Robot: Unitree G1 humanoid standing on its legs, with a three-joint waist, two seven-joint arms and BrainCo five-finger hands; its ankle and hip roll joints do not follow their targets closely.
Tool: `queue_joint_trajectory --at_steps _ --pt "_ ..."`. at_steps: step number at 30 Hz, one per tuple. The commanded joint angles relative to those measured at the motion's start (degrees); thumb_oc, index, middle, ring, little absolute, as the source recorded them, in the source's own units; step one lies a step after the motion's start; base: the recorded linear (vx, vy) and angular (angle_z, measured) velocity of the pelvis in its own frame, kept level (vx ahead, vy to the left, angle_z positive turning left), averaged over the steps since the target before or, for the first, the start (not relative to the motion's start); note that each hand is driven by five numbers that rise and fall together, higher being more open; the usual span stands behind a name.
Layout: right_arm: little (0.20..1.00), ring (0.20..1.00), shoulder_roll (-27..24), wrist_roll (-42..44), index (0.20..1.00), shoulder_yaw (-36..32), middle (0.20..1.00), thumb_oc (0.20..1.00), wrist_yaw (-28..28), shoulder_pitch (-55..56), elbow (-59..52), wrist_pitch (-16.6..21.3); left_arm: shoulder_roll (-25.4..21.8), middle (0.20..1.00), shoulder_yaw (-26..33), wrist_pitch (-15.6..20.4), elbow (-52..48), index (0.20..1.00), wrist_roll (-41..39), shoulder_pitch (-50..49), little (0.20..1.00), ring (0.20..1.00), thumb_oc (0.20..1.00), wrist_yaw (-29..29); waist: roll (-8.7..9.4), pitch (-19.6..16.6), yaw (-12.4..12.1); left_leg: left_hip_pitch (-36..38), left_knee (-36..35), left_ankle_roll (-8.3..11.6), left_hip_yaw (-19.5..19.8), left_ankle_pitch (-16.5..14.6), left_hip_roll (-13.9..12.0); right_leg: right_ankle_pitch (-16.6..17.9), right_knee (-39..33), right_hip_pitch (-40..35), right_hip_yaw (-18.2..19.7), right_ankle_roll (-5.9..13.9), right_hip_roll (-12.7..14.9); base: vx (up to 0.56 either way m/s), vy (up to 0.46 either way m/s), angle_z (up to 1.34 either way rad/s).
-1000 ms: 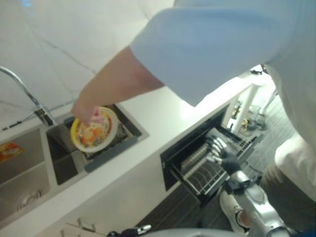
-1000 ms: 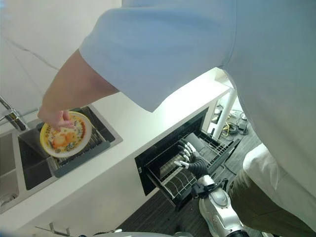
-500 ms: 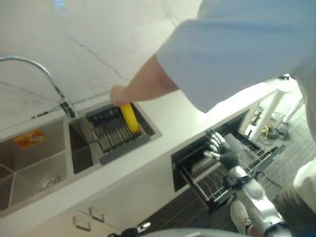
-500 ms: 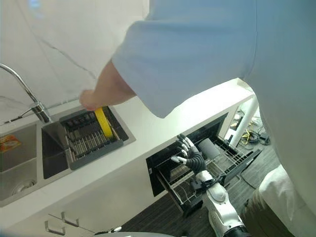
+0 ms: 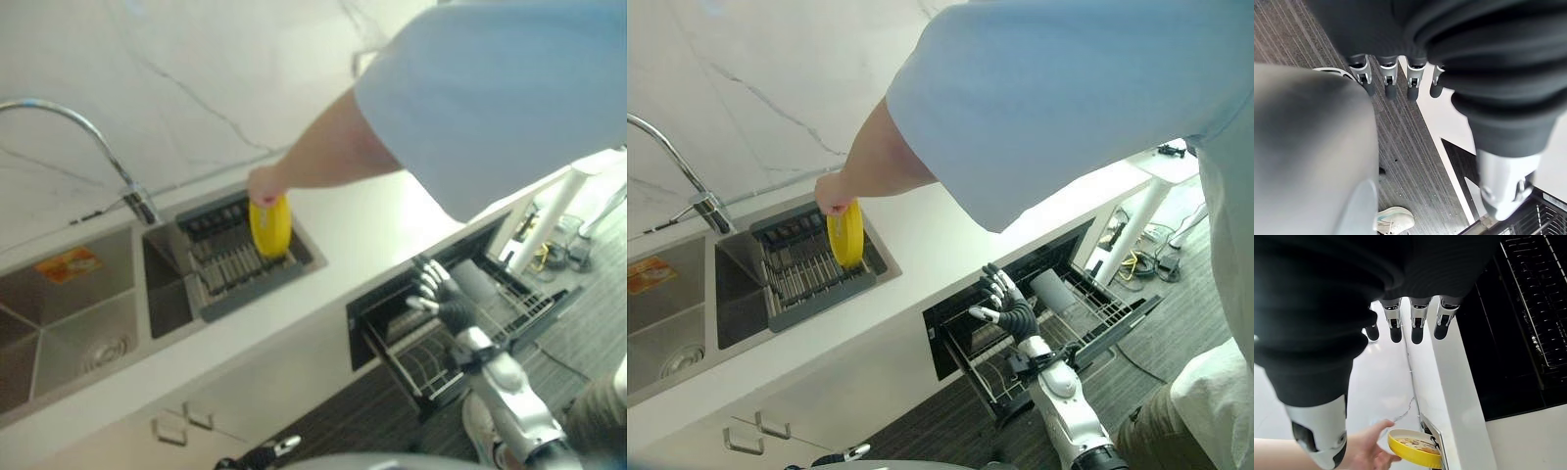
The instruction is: Place the dishes in the dishwasher.
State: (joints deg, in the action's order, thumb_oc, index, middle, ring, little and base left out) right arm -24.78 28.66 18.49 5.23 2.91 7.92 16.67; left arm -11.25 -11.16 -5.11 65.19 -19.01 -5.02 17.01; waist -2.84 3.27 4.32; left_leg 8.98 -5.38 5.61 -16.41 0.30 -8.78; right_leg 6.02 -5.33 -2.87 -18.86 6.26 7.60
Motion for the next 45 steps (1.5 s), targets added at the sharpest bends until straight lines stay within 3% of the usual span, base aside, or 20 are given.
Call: queue_joint_trajectory --at_steps 1,12,17,22,26,27,30,35,45 --pt "1.0 1.0 1.57 0.42 1.0 -0.33 1.0 1.0 0.28 -5.6 -3.36 2.55 0.35 1.0 -1.82 -1.68 2.63 1.0 1.45 -0.41 1.0 1.0 1.0 1.09 2.96 1.7 0.52 -1.75 3.6 -0.31 -0.11 -3.24 -1.31 -10.01 5.44 -3.71 0.99 2.61 4.07 0.0 0.0 0.0" --pt "1.0 1.0 0.72 -0.15 1.0 -0.71 1.0 1.0 0.08 -5.86 -6.7 3.65 0.4 1.0 -2.07 -1.6 2.19 1.0 0.8 -1.08 1.0 1.0 1.0 0.31 2.84 1.84 0.44 -1.81 3.2 -0.26 -0.09 -2.94 -1.3 -9.77 5.15 -3.62 0.94 2.76 4.01 0.0 0.0 0.0" --pt "1.0 1.0 0.09 -1.83 1.0 -0.11 1.0 1.0 -1.21 -7.64 -10.08 5.82 0.75 1.0 -1.93 -1.49 2.42 1.0 1.02 -1.48 1.0 1.0 1.0 0.03 2.83 1.83 -0.22 -2.0 3.43 -0.18 0.35 -2.92 -1.3 -9.73 5.19 -3.65 0.74 2.71 4.01 0.01 0.002 0.01" --pt "1.0 1.0 -0.03 -2.87 1.0 0.59 1.0 1.0 -3.06 -10.05 -13.15 6.72 1.3 1.0 -1.08 -1.62 2.91 1.0 -3.06 -2.08 1.0 1.0 1.0 -0.48 2.8 1.91 -1.28 -2.09 3.71 -0.14 0.96 -2.94 -1.44 -10.09 5.33 -3.94 0.38 2.32 3.86 0.03 0.023 0.04" --pt "1.0 1.0 0.33 -3.29 1.0 1.36 1.0 1.0 -4.45 -12.54 -13.5 6.68 1.79 1.0 -0.59 -0.65 3.6 1.0 -2.78 -2.91 1.0 1.0 1.0 -0.75 2.86 1.81 -2.85 -2.11 3.52 0.03 1.73 -2.73 -1.48 -10.2 5.26 -4.51 -0.75 2.08 3.91 0.03 0.029 0.11" --pt "1.0 1.0 0.49 -2.11 1.0 1.39 1.0 1.0 -5.13 -13.82 -13.35 5.18 1.81 1.0 -0.57 -0.34 3.72 1.0 -2.79 -2.98 1.0 1.0 1.0 -0.17 2.9 1.69 -3.49 -2.19 3.51 0.14 2.18 -2.61 -1.5 -10.28 5.36 -4.72 -1.11 1.98 3.95 0.05 0.032 0.26" --pt "1.0 1.0 1.9 0.13 1.0 1.62 1.0 1.0 -6.24 -17.4 -9.89 2.9 1.83 1.0 -0.05 -0.34 3.3 1.0 -9.65 -2.38 1.0 1.0 1.0 -1.11 2.95 1.53 -5.12 -2.2 3.44 0.27 3.04 -2.44 -1.43 -10.29 5.32 -5.41 -2.26 1.95 4.2 0.08 0.032 0.31" --pt "1.0 1.0 3.5 -0.69 1.0 0.88 1.0 1.0 -9.6 -23.3 -4.64 1.85 0.49 1.0 -0.96 0.43 3.64 1.0 -1.03 -2.37 1.0 1.0 1.0 -0.09 2.85 1.98 -7.77 -2.61 3.44 0.41 4.86 -2.12 -1.32 -10.0 5.26 -6.0 -4.15 1.77 4.61 0.05 0.021 0.25" --pt "1.0 1.0 2.72 -3.08 1.0 -4.12 1.0 1.0 -16.6 -36.82 2.58 0.19 -0.79 1.0 -2.14 0.9 3.69 1.0 1.42 -2.14 1.0 1.0 1.0 0.4 2.66 2.15 -11.59 -3.21 3.86 0.68 7.29 -2.09 -1.09 -9.5 4.86 -7.05 -6.44 1.92 5.34 0.08 0.005 0.22"
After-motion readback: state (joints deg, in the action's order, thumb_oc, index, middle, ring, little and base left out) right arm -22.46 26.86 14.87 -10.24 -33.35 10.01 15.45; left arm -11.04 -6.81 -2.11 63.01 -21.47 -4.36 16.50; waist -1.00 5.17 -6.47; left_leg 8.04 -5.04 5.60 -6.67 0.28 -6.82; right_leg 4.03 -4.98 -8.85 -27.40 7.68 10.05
